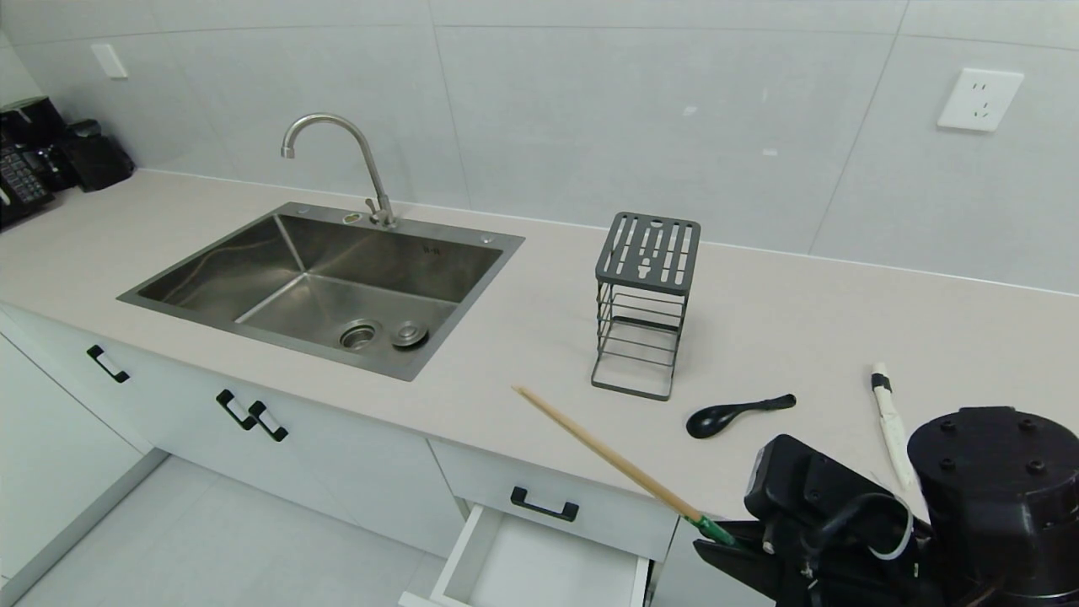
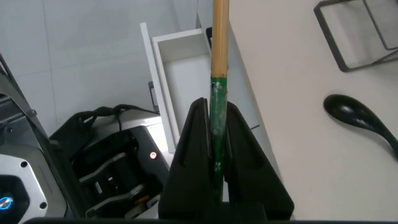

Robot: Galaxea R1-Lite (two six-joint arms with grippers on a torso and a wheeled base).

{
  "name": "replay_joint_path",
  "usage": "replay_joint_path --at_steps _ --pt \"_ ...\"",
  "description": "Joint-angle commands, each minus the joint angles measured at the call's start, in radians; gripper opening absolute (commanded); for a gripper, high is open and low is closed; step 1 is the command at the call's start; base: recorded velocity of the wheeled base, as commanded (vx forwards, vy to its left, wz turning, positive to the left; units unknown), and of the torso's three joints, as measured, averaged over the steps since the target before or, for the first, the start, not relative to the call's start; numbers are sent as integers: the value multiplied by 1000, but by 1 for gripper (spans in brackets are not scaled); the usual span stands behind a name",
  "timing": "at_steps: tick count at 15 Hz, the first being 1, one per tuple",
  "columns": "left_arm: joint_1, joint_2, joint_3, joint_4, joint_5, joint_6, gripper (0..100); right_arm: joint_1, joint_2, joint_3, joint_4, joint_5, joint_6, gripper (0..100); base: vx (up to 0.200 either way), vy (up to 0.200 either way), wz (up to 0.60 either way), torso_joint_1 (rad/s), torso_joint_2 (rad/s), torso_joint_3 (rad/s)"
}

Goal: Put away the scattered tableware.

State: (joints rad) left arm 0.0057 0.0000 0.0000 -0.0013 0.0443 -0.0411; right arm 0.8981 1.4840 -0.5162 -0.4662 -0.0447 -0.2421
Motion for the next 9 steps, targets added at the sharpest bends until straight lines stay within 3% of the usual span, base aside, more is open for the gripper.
replay_joint_path --at_steps 1,9 --pt "0 0 0 0 0 0 100 -7 7 -1 -3 2 0 0 0 0 0 0 0 0" --pt "0 0 0 0 0 0 100 -36 -88 -25 -25 46 3 0 0 0 0 0 0 0"
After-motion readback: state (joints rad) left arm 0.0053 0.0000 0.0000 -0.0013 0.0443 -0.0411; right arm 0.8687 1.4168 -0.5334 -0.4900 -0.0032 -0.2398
